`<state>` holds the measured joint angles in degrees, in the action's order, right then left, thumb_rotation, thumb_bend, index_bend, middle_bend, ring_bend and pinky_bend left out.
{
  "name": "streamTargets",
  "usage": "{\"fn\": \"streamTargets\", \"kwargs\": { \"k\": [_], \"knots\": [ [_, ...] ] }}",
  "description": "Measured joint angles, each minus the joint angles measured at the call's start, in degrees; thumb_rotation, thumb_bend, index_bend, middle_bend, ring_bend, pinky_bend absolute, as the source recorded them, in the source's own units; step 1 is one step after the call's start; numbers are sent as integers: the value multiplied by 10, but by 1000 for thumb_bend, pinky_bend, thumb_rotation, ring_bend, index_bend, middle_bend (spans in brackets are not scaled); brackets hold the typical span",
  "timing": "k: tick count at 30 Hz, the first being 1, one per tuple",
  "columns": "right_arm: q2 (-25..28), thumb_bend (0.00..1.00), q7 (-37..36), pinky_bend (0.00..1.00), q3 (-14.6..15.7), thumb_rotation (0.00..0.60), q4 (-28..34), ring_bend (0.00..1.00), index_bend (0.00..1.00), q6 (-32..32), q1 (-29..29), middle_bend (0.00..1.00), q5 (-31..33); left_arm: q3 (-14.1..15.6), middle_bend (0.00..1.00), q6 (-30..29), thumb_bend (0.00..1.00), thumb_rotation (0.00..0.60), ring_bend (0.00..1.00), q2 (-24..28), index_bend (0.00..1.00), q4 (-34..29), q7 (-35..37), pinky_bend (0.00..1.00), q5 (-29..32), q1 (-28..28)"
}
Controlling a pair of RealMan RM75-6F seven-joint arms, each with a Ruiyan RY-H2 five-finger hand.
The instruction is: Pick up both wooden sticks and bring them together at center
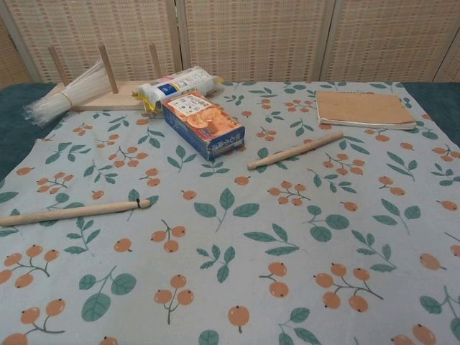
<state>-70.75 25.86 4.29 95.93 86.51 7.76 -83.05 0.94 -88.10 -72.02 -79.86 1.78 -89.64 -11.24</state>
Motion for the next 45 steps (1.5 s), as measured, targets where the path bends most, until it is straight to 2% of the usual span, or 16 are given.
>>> {"fn": "streamTargets", "kwargs": {
  "k": [6, 8, 10, 13, 15, 20, 23, 27, 32, 45],
  "knots": [
    [2, 309, -8, 0, -5, 600, 1, 0, 0, 0, -5, 0, -11, 5, 67, 8, 485, 600, 5, 0, 0, -8, -12, 130, -12, 1],
    [2, 309, -14, 0, -8, 600, 1, 0, 0, 4, -8, 0, -17, 7, 106, 16, 491, 600, 11, -3, 20, -12, -11, 130, -17, -2],
    [3, 308, -19, 0, -12, 600, -2, 0, 0, 7, -11, 0, -21, 8, 210, 23, 499, 600, 60, -13, 93, -13, -8, 134, -21, -6],
    [2, 306, -22, 0, -15, 600, -3, 0, 0, 1, -11, 0, -20, 5, 292, 38, 503, 600, 111, -41, 175, -5, -19, 139, -21, -14],
    [1, 305, -23, 0, -16, 600, -5, 0, 0, -5, -11, 0, -20, 1, 312, 57, 501, 600, 126, -66, 217, 4, -45, 140, -16, -22],
    [-1, 304, -22, 0, -19, 600, -7, 0, 0, -17, -11, 0, -19, -16, 335, 105, 486, 600, 166, -144, 238, 28, -120, 152, 8, -46],
    [-1, 305, -20, 0, -22, 600, -6, 0, 0, -23, -11, 0, -14, -27, 347, 118, 467, 600, 180, -182, 257, 58, -163, 157, 21, -57],
    [1, 304, -19, 0, -26, 600, -4, 0, 0, -26, -13, 0, -14, -44, 406, 120, 455, 600, 229, -225, 333, 94, -234, 158, 41, -63],
    [3, 305, -25, 0, -31, 600, -3, 0, 0, -17, -18, 0, -17, -56, 439, 119, 454, 600, 260, -273, 366, 137, -285, 163, 68, -66],
    [10, 304, -36, 0, -37, 600, 1, 0, 0, -26, -22, 0, -21, -49, 429, 135, 456, 600, 260, -278, 363, 135, -326, 163, 88, -67]
  ]
}}
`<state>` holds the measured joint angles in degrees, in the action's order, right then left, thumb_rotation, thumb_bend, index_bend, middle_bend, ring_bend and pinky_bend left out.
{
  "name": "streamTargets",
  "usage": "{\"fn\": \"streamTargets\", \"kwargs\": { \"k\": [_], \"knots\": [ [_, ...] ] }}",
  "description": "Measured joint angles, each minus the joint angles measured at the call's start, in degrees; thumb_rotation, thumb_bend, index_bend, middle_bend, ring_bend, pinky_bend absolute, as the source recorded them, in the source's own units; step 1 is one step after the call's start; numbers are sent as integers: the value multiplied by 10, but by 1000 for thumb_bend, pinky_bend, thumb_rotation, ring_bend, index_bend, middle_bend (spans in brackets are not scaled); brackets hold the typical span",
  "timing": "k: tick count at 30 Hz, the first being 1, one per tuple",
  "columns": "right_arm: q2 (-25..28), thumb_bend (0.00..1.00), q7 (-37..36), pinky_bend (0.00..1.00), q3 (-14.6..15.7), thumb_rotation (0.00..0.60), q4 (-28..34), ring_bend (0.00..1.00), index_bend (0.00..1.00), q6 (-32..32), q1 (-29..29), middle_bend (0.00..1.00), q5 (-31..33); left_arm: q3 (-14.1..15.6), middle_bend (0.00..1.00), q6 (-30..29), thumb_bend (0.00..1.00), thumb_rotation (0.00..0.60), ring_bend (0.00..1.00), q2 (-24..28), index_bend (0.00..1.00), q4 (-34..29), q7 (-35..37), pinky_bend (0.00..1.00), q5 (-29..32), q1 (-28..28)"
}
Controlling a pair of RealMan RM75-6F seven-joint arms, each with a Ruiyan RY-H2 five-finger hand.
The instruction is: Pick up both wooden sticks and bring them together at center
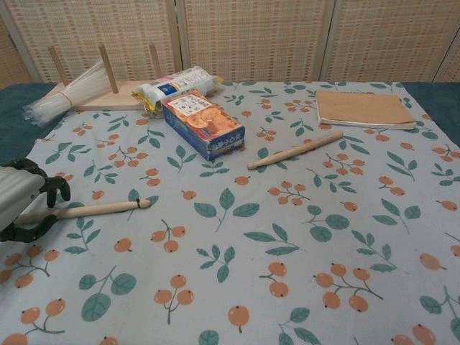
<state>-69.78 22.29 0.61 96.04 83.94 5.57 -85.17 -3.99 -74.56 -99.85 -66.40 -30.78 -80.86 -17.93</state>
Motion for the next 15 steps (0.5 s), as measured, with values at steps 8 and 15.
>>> {"fn": "streamTargets", "kwargs": {
  "k": [8, 15],
  "knots": [
    [4, 304, -2, 0, 0, 600, 3, 0, 0, -4, -2, 0, -4, 1, 493, 9, 456, 600, 287, -15, 455, 23, -36, 164, 13, -3],
    [5, 304, -1, 0, -3, 600, 5, 0, 0, -8, -3, 0, -1, 0, 563, -5, 458, 600, 326, -26, 571, 44, -22, 164, 5, -5]
  ]
}}
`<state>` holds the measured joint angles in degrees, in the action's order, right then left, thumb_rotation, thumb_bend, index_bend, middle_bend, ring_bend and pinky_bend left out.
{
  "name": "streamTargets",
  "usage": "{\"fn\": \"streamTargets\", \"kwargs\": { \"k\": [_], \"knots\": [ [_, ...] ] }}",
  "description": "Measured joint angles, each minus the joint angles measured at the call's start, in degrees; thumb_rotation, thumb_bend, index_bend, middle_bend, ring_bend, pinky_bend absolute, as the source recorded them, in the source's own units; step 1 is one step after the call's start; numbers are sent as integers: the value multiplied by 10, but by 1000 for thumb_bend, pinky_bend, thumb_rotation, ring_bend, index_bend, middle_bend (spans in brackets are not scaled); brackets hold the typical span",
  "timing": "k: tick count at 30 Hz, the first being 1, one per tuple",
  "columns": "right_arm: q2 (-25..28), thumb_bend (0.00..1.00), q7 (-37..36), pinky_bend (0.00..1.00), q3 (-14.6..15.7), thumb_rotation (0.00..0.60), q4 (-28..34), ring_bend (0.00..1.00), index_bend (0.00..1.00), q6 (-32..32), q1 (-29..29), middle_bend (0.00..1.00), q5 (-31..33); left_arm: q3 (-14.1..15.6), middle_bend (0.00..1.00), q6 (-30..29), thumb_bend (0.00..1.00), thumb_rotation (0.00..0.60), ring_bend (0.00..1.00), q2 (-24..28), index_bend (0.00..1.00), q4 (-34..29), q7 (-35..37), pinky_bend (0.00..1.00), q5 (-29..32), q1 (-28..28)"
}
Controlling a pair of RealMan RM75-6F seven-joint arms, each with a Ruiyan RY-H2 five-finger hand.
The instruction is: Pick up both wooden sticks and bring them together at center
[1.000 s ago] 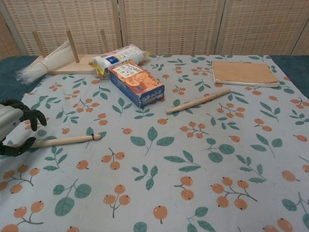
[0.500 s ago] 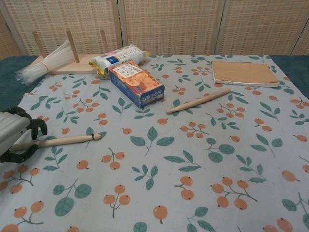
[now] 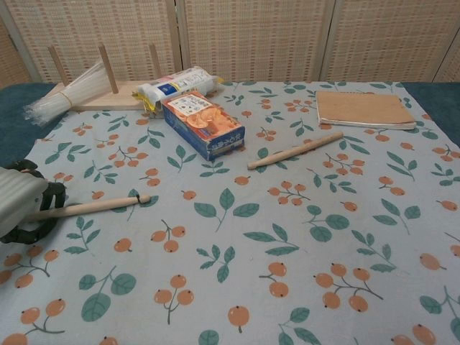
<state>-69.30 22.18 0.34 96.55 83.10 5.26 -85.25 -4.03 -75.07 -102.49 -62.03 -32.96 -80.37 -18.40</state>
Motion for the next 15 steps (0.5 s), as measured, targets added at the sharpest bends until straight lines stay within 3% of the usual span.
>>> {"fn": "streamTargets", "kwargs": {
  "k": [5, 12, 15],
  "knots": [
    [-1, 304, 4, 0, -1, 600, 1, 0, 0, -5, 0, 0, 1, 2, 602, -1, 460, 600, 339, -1, 615, 4, 4, 164, -4, -2],
    [-1, 305, 8, 0, -1, 600, 2, 0, 0, -7, -1, 0, 1, 3, 793, -21, 495, 600, 438, -10, 810, 20, 39, 164, -20, -1],
    [-2, 304, 11, 0, -1, 600, 2, 0, 0, -9, -1, 0, 2, 6, 821, -30, 504, 600, 460, -14, 839, 40, 58, 163, -31, -2]
  ]
}}
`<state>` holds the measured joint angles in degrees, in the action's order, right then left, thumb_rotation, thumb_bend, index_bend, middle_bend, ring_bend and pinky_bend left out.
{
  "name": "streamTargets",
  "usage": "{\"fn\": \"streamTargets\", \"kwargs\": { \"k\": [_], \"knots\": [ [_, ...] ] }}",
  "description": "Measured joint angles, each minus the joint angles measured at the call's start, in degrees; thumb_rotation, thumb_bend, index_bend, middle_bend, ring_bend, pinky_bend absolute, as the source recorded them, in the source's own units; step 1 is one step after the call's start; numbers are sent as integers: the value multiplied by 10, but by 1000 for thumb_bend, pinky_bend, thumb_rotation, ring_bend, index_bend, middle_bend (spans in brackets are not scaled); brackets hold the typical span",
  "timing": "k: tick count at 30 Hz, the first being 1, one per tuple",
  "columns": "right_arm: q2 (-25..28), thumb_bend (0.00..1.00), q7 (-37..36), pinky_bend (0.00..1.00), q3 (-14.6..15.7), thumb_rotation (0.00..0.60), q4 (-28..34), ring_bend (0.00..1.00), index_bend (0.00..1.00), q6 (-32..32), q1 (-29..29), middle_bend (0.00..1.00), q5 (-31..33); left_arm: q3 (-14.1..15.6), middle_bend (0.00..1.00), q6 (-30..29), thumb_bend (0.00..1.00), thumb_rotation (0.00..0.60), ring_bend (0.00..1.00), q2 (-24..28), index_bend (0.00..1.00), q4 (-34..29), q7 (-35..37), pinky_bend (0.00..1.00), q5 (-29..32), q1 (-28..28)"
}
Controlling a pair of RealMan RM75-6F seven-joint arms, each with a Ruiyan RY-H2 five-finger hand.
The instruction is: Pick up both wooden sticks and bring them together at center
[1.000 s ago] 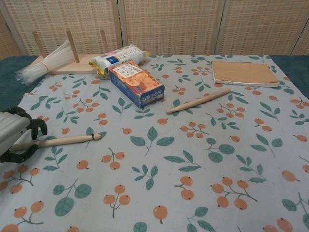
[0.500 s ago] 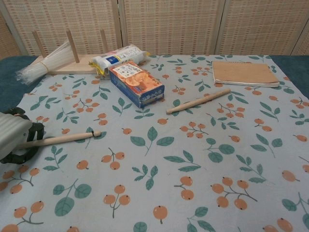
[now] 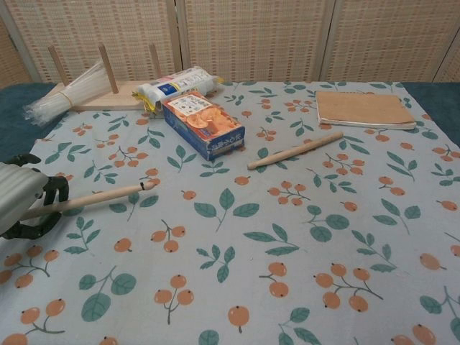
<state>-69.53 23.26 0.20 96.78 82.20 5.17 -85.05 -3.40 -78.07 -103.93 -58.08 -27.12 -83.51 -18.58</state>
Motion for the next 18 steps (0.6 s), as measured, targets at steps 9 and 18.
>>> {"fn": "streamTargets", "kwargs": {
  "k": [9, 18],
  "knots": [
    [-28, 304, 4, 0, -22, 600, -29, 0, 0, -30, 31, 0, 3, 6, 838, -29, 505, 600, 490, 9, 851, 16, 117, 163, -31, -1],
    [-112, 305, 31, 0, -98, 600, -144, 0, 62, -201, 183, 56, 57, -16, 837, -58, 504, 600, 490, 56, 851, 6, 174, 163, -33, 1]
  ]
}}
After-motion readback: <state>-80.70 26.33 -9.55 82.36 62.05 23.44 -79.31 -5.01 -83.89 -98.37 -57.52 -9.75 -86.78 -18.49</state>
